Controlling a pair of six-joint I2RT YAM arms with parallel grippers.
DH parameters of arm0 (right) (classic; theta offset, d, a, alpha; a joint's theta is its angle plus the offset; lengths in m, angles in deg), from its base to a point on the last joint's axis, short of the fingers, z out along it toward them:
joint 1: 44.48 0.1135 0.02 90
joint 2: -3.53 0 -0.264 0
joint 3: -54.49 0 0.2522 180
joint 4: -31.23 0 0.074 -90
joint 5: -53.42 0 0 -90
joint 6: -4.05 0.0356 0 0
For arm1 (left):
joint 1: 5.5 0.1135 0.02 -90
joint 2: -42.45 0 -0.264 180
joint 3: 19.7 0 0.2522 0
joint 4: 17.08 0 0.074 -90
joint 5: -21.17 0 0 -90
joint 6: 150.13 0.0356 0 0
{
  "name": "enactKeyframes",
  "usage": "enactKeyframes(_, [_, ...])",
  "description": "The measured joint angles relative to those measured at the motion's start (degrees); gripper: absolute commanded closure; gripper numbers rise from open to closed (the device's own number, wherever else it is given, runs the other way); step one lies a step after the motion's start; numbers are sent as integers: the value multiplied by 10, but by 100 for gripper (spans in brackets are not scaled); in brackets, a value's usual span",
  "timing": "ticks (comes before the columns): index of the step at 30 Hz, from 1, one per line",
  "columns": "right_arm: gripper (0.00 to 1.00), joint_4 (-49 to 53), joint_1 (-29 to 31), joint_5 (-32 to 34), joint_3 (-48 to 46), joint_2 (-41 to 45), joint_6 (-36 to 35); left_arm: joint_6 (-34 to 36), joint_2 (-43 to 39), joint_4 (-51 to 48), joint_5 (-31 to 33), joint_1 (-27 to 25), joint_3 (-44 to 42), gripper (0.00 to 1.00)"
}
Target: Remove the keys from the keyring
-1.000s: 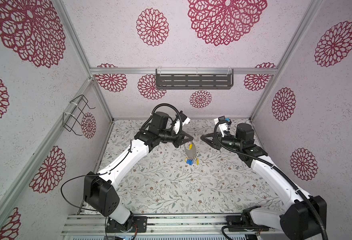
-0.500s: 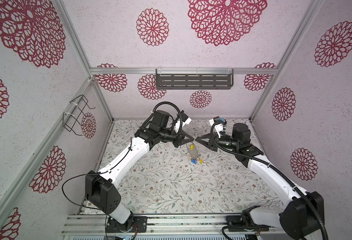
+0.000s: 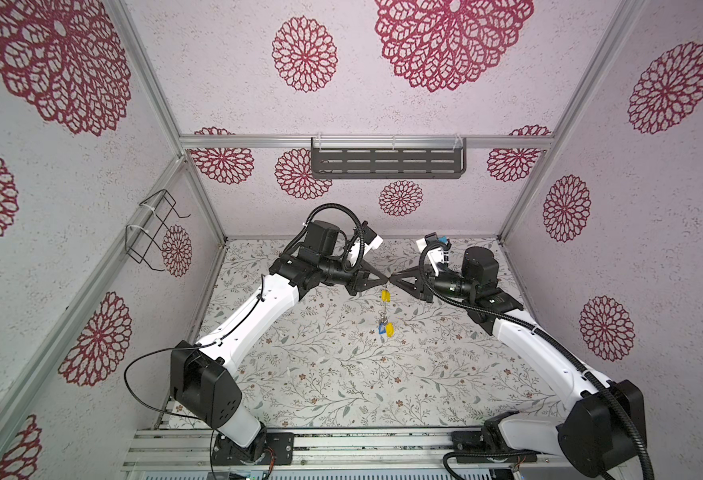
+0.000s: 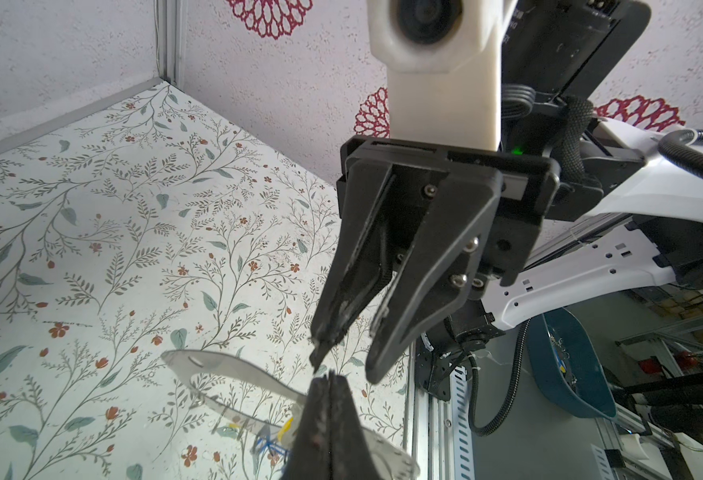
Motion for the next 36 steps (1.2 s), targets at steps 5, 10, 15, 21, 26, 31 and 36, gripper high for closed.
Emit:
enactKeyframes(5, [81, -7, 3, -1, -5, -5, 3, -2, 0, 1, -1, -1, 0, 100])
enactKeyframes(10, [84, -19, 8, -9, -15, -8, 14, -5, 0, 3, 0, 0, 0, 100])
enactKeyframes(15, [85, -34, 10, -12, -15, -11, 20, -9, 0, 10, 0, 0, 0, 100])
enactKeyframes(21, [100, -56, 12, -9, -19, -20, 36, -17, 0, 16, 1, 4, 0, 100])
enactKeyframes(26, [100, -76, 18, 8, -22, -27, 49, -23, 0, 18, 7, 9, -1, 94])
enactKeyframes(31, [100, -110, 28, 60, -51, -17, 59, -41, -4, 62, 38, 8, -28, 68])
enactKeyframes(36, [100, -183, 37, 111, -102, -9, 94, -106, -60, 169, 180, 10, -134, 45])
